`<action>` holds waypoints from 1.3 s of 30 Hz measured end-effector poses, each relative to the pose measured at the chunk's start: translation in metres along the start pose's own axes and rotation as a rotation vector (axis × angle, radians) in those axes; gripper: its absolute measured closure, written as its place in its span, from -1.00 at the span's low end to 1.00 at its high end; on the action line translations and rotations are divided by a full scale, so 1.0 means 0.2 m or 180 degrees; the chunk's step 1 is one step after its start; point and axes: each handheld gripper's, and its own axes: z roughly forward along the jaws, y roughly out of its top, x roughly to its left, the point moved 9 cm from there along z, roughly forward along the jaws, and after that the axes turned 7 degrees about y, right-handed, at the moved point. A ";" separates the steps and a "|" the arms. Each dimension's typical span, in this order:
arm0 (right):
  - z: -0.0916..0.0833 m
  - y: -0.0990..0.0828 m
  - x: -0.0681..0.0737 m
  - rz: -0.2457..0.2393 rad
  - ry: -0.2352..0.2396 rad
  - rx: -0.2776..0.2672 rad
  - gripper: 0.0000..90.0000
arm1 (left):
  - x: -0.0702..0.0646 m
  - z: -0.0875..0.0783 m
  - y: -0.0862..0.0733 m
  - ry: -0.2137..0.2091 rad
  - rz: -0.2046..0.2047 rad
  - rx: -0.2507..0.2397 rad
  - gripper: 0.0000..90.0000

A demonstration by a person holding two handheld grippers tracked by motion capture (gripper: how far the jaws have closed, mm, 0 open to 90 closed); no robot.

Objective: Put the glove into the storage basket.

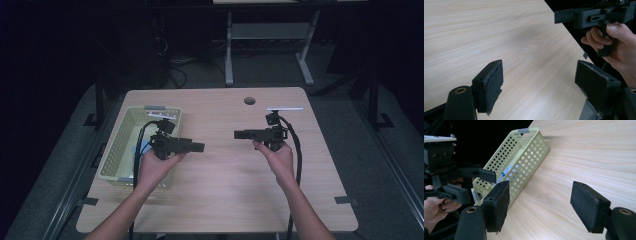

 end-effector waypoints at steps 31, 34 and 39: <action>-0.24 -0.13 -0.20 0.0224 -0.0207 -0.0131 -0.39 | -0.22 0.19 -0.12 -0.0169 0.0245 0.0148 -0.51; -0.27 -0.14 -0.22 0.0234 -0.0226 -0.0154 -0.39 | -0.24 0.20 -0.13 -0.0177 0.0252 0.0159 -0.51; -0.30 -0.18 -0.25 0.0257 -0.0251 -0.0158 -0.39 | -0.26 0.23 -0.16 -0.0217 0.0269 0.0193 -0.51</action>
